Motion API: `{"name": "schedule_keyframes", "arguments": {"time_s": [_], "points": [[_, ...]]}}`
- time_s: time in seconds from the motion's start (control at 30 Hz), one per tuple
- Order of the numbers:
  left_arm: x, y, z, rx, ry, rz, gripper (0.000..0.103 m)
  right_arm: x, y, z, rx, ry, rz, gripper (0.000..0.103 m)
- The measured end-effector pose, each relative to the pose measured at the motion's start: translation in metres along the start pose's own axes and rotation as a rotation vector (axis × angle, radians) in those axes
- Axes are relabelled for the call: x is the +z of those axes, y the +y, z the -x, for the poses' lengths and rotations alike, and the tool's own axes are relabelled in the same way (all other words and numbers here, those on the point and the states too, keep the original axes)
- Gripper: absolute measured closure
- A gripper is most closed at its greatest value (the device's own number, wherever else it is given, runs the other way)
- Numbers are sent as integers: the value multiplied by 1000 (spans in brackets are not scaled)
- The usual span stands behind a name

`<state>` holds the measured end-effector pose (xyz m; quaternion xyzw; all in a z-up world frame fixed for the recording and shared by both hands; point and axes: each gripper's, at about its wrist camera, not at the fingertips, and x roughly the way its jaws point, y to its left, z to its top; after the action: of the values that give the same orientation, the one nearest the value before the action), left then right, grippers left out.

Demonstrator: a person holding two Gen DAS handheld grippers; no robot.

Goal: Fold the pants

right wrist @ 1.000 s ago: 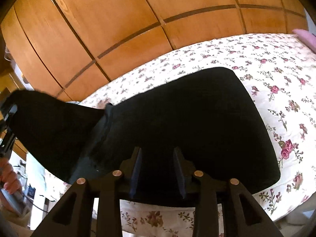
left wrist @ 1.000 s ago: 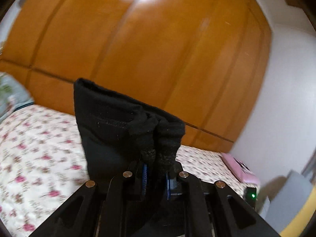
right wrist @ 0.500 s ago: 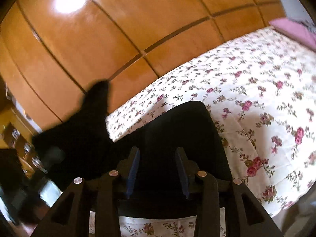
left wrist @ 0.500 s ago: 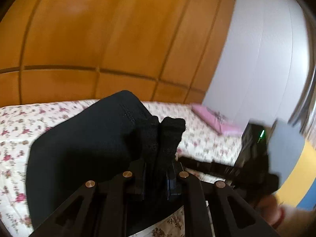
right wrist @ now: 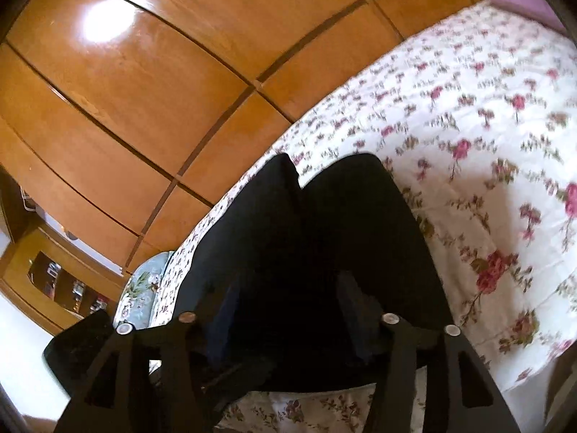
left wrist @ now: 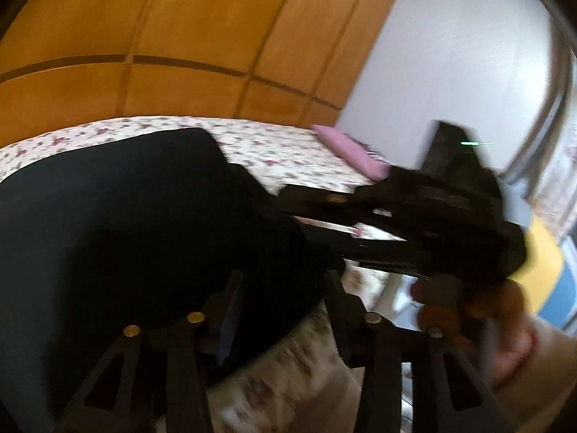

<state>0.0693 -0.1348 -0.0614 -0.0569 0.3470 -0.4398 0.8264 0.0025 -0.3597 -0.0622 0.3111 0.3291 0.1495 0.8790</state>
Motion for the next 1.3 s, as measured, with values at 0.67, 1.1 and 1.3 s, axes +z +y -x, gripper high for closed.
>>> {"name": "schedule_keyframes", "arguments": {"time_s": [0.67,1.1,1.3], "points": [[-60,129,123,414,-196,384,40,-18,23,-45,-75,80,135,61],[-45,107,109,350,-151,336,37,-21,17,-46,-88,76,119,72],[-49,112,106,346,-129,363,35,-23,20,-47,-99,66,159,80]]}}
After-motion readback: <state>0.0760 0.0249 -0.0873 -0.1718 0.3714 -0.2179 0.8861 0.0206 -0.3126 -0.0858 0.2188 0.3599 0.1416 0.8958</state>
